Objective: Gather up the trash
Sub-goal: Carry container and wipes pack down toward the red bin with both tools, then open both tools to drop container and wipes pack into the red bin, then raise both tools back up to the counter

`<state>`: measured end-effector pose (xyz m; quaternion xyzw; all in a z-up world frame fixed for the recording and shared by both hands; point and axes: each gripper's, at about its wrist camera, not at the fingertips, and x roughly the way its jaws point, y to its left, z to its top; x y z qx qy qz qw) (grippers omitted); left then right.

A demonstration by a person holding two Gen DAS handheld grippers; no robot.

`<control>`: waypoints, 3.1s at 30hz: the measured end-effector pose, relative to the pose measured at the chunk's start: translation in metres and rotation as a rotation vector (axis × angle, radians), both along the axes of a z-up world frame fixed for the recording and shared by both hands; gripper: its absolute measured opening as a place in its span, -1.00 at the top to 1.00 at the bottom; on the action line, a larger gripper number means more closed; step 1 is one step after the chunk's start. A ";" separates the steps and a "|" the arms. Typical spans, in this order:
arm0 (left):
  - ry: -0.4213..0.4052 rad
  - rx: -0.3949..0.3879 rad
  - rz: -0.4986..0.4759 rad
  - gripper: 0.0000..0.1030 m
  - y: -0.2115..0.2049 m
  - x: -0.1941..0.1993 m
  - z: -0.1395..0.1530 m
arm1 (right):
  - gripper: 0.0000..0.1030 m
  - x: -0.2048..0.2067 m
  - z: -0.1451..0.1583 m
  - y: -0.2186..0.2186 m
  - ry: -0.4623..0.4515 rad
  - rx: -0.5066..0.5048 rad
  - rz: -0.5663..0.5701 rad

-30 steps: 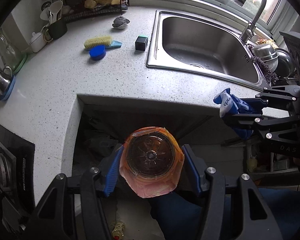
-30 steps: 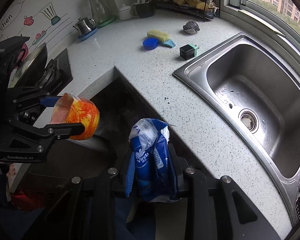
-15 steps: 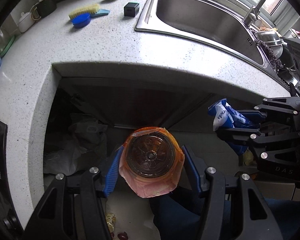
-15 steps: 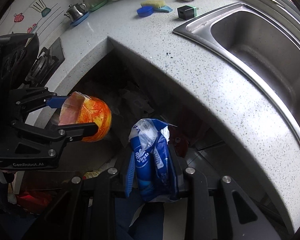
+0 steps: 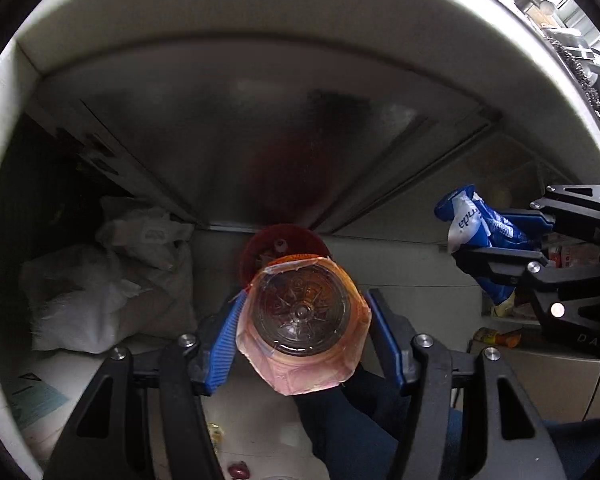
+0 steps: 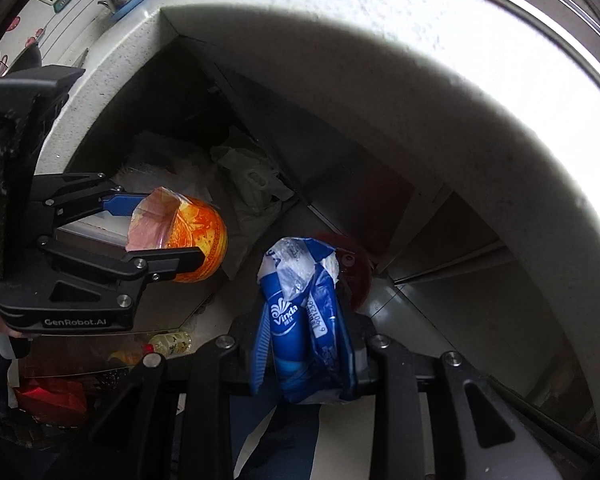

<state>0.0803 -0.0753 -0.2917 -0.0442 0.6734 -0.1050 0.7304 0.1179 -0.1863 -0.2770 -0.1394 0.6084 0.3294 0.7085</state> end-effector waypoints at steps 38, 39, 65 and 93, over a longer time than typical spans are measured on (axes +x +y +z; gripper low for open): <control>-0.019 0.058 0.001 -1.00 0.016 -0.015 -0.126 | 0.45 -0.005 -0.123 0.011 0.030 -0.017 0.023; -0.021 0.066 0.002 -1.00 0.018 -0.018 -0.127 | 0.45 -0.004 -0.127 0.014 0.031 -0.016 0.032; -0.015 0.068 0.026 -1.00 0.053 -0.049 -0.132 | -0.79 -0.009 -0.146 0.041 -0.135 -0.104 0.135; -0.260 0.066 0.012 -1.00 0.014 -0.039 0.142 | -0.99 -0.033 0.105 -0.002 -0.266 0.012 0.001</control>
